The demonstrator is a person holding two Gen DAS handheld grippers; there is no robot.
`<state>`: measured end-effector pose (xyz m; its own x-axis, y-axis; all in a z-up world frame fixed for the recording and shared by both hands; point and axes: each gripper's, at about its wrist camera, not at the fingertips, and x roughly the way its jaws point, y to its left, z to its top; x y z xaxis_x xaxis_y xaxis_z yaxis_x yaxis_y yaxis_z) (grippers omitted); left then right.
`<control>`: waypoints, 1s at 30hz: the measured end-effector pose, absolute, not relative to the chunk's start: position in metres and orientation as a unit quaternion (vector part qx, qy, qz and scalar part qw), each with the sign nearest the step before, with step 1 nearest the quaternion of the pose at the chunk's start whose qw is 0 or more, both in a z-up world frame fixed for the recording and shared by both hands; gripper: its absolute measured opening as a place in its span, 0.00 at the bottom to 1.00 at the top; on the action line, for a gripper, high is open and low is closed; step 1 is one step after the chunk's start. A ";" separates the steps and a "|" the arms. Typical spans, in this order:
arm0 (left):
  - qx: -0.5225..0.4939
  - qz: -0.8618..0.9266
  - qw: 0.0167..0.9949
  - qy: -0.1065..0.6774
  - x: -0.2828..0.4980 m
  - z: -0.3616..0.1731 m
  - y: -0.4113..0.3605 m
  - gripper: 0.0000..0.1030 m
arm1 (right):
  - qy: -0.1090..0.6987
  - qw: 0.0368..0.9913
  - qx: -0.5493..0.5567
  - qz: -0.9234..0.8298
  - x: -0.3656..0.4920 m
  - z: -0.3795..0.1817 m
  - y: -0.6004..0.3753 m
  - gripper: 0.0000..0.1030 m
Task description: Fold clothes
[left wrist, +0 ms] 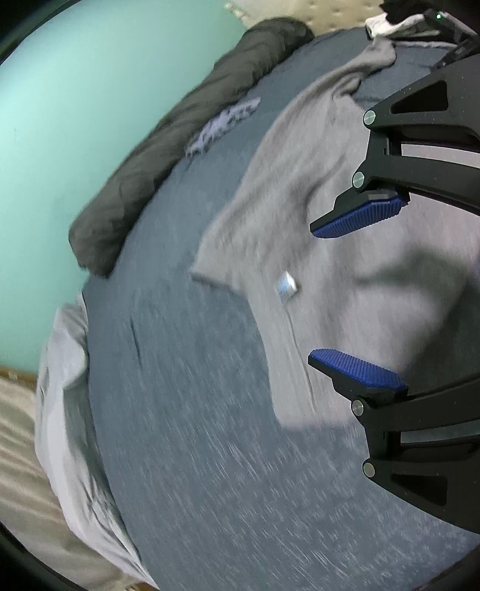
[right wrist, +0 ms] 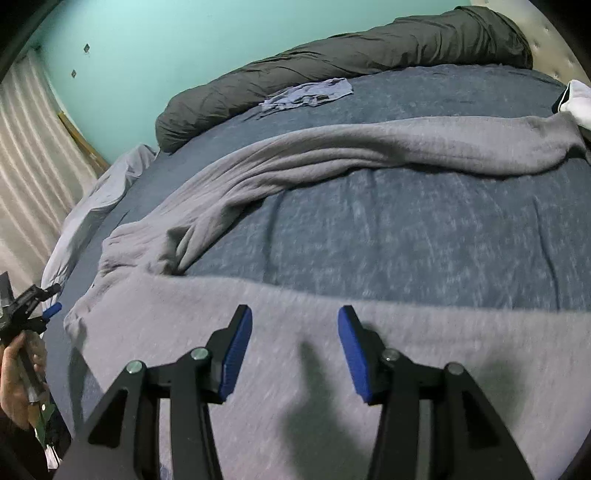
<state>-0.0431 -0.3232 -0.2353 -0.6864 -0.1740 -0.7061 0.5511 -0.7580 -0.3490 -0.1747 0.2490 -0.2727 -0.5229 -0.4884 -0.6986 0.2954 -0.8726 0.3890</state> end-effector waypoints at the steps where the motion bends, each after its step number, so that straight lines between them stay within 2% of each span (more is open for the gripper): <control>1: 0.341 -0.871 0.215 0.282 -0.039 -0.240 -0.328 0.65 | -0.114 0.230 0.435 -0.863 -0.173 -0.273 0.246 0.48; 9: 0.360 -0.840 0.251 0.318 -0.019 -0.271 -0.362 0.65 | -0.127 0.258 0.428 -0.857 -0.171 -0.271 0.230 0.49; 14: 0.347 -0.827 0.208 0.390 -0.021 -0.293 -0.377 0.64 | -0.132 0.256 0.438 -0.851 -0.172 -0.280 0.229 0.49; 16: 0.343 -0.833 0.204 0.383 -0.026 -0.292 -0.378 0.38 | -0.137 0.254 0.441 -0.850 -0.174 -0.283 0.231 0.49; 17: 0.340 -0.837 0.203 0.377 -0.029 -0.290 -0.378 0.18 | -0.139 0.253 0.441 -0.850 -0.175 -0.284 0.232 0.49; 18: 0.332 -0.841 0.198 0.379 -0.029 -0.288 -0.380 0.08 | -0.139 0.253 0.441 -0.850 -0.175 -0.284 0.232 0.49; 30: 0.237 -0.846 0.263 0.398 0.017 -0.262 -0.430 0.06 | -0.131 0.270 0.447 -0.843 -0.172 -0.285 0.220 0.49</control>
